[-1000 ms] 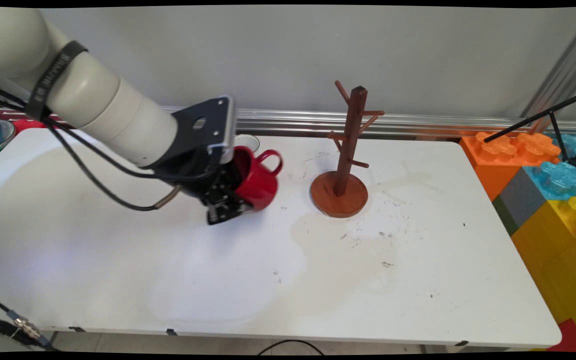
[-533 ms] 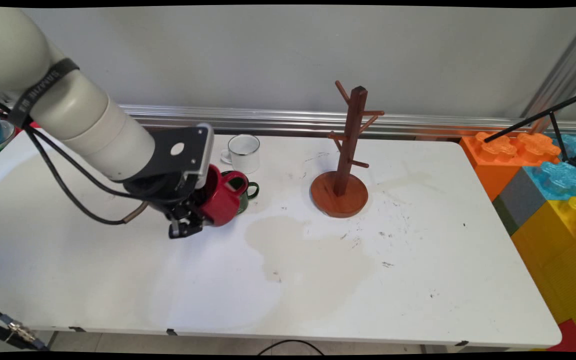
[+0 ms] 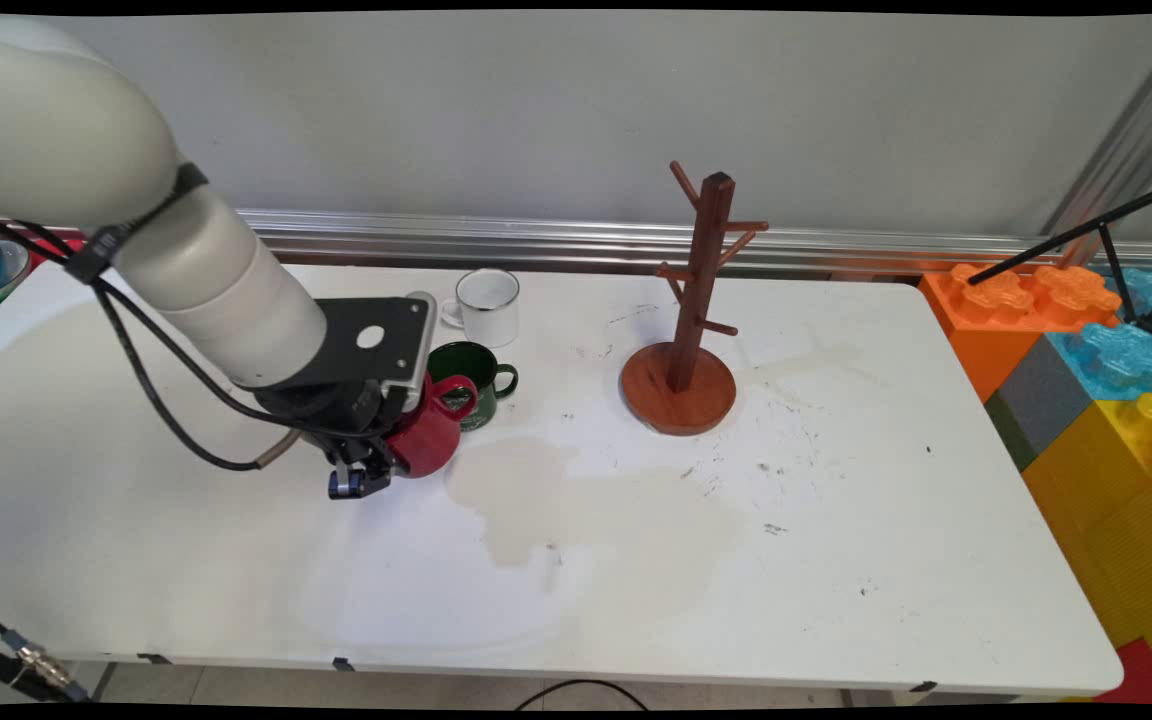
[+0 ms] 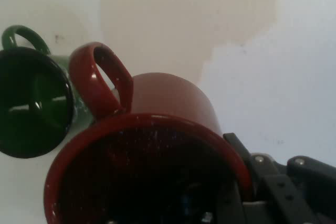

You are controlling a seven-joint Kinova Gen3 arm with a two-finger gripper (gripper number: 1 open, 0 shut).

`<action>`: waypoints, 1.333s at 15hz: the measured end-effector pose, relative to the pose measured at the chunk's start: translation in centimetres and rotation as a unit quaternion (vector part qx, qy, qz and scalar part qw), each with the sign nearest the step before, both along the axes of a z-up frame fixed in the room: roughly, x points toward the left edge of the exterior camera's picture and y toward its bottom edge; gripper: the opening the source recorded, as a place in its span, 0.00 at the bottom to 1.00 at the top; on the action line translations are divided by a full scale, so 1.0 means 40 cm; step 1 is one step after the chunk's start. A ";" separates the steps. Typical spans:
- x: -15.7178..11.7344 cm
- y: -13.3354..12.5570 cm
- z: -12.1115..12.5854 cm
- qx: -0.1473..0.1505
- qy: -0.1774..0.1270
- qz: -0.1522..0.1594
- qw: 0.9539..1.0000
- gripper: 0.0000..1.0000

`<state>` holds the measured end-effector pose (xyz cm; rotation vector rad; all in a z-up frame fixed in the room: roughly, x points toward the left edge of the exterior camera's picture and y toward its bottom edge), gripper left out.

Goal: Place the picked object on the table

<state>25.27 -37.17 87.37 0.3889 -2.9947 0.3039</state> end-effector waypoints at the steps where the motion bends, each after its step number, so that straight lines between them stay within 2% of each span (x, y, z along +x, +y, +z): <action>1: -0.004 -0.004 -0.009 0.003 -0.003 0.001 1.000 0.00; 20: -0.091 -0.080 -0.130 0.045 -0.007 -0.009 0.999 0.00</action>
